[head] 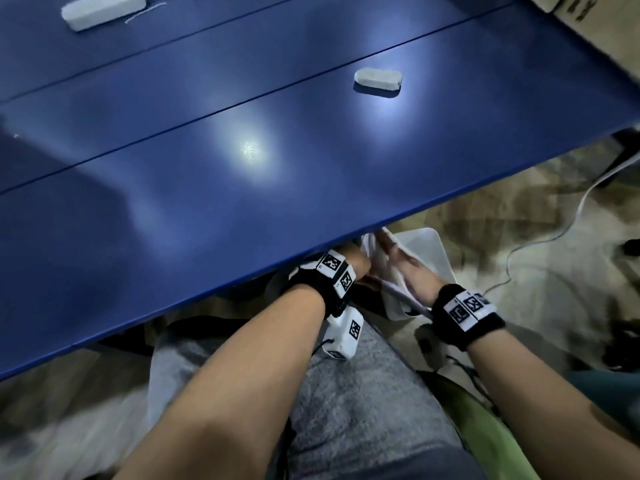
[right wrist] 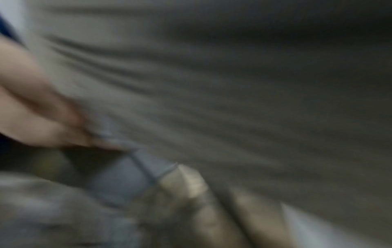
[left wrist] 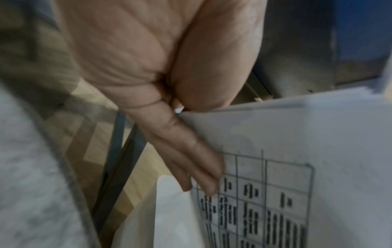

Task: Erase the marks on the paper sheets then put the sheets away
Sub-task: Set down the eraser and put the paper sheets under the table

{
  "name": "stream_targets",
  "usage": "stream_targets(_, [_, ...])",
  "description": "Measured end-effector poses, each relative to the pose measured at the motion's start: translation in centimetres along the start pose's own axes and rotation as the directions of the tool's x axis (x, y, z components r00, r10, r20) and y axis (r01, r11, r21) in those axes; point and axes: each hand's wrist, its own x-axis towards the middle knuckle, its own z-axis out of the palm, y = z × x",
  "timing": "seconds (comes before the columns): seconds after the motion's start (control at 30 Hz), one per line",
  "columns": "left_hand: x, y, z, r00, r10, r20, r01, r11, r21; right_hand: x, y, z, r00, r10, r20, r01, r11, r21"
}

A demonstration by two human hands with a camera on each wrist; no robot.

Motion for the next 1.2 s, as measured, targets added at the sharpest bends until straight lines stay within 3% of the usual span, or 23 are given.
stream_targets(0.07, [-0.2,0.3,0.0,1.000,0.010,-0.008,-0.010,0.998,0.063,0.3,0.1,1.5,0.983,-0.089,0.158,0.087,0.996,0.022])
stream_targets(0.1, [0.1,0.2,0.2,1.000,0.006,-0.003,-0.006,0.997,0.071,0.8,0.6,1.9,0.984,-0.086,0.154,0.084,0.996,0.016])
stream_targets(0.2, [-0.8,0.1,-0.3,1.000,-0.007,-0.014,0.008,1.000,0.014,5.6,7.6,0.8,0.975,0.175,0.136,-0.170,0.984,-0.048])
stream_targets(0.23, [-0.7,0.0,-0.2,1.000,-0.011,0.008,0.011,1.000,0.000,5.0,7.3,0.3,0.954,0.253,0.160,-0.237,0.965,-0.111])
stream_targets(0.3, [0.0,-0.4,0.4,1.000,-0.021,0.018,0.021,1.000,-0.022,4.0,7.0,-0.7,0.933,0.354,0.060,-0.334,0.918,-0.212])
stream_targets(0.33, [0.3,-0.6,0.6,1.000,-0.027,0.009,0.028,0.999,-0.028,3.6,6.4,-0.9,0.940,0.340,-0.020,-0.332,0.905,-0.267])
stream_targets(0.4, [-0.1,-0.4,0.3,0.999,-0.042,0.002,0.042,0.998,-0.043,1.9,3.5,-1.8,0.984,0.170,-0.048,-0.176,0.931,-0.319])
stream_targets(0.47, [-0.8,-0.2,-0.1,0.999,-0.030,-0.019,0.029,0.999,-0.031,0.1,0.6,-1.7,1.000,0.002,0.013,-0.001,0.998,-0.070])
stream_targets(0.53, [-0.9,0.1,-0.5,0.998,-0.011,-0.059,0.007,0.999,-0.053,-1.8,-1.1,-0.6,0.990,-0.127,0.068,0.112,0.975,0.193])
stream_targets(0.57, [-0.8,0.1,-0.4,0.996,-0.019,-0.084,0.012,0.997,-0.081,-2.8,-1.5,0.0,0.975,-0.175,0.135,0.137,0.958,0.253])
stream_targets(0.63, [-0.6,-0.1,-0.7,0.994,-0.027,-0.105,0.020,0.997,-0.069,-3.4,-0.6,1.0,0.953,-0.181,0.245,0.128,0.968,0.215])
stream_targets(0.73, [-0.5,-0.5,-0.9,0.999,-0.034,-0.032,0.031,0.997,-0.074,-2.1,2.1,0.0,0.967,0.049,0.249,-0.088,0.985,0.148])
stream_targets(0.8, [-1.1,-0.5,-1.3,0.999,-0.008,-0.031,0.006,0.997,-0.072,-1.8,3.8,-1.1,0.968,0.151,0.199,-0.164,0.985,0.048])
stream_targets(0.87, [-1.1,-0.4,-1.5,1.000,0.003,-0.027,-0.005,0.997,-0.071,-0.8,5.1,-2.1,0.934,0.297,0.197,-0.271,0.951,-0.148])
stream_targets(0.93, [-1.4,-0.5,-1.7,0.998,-0.008,-0.060,0.003,0.997,-0.077,0.3,5.7,-3.4,0.922,0.377,0.086,-0.320,0.869,-0.379])
stream_targets(0.97, [-1.4,-0.6,-1.6,0.998,-0.006,-0.069,0.001,0.997,-0.082,0.5,5.5,-4.0,0.933,0.358,-0.033,-0.337,0.840,-0.425])
stream_targets(1.03, [-1.6,-0.5,-1.6,0.999,-0.002,-0.049,-0.001,0.998,-0.070,0.5,3.7,-4.8,0.987,0.129,-0.097,-0.153,0.935,-0.319])
stream_targets(1.1, [-1.6,-0.2,-1.5,0.999,0.009,-0.036,-0.012,0.998,-0.065,-0.4,1.1,-3.7,0.996,-0.090,-0.022,0.089,0.995,-0.035])
stream_targets(1.13, [-1.5,0.0,-1.5,0.999,0.014,-0.033,-0.016,0.998,-0.068,-0.1,0.6,-3.0,0.985,-0.157,0.074,0.157,0.988,0.000])
stream_targets(1.2, [-1.6,0.3,-1.6,1.000,0.025,-0.019,-0.027,0.997,-0.066,0.6,1.7,-1.0,0.967,-0.123,0.221,0.158,0.977,-0.146])
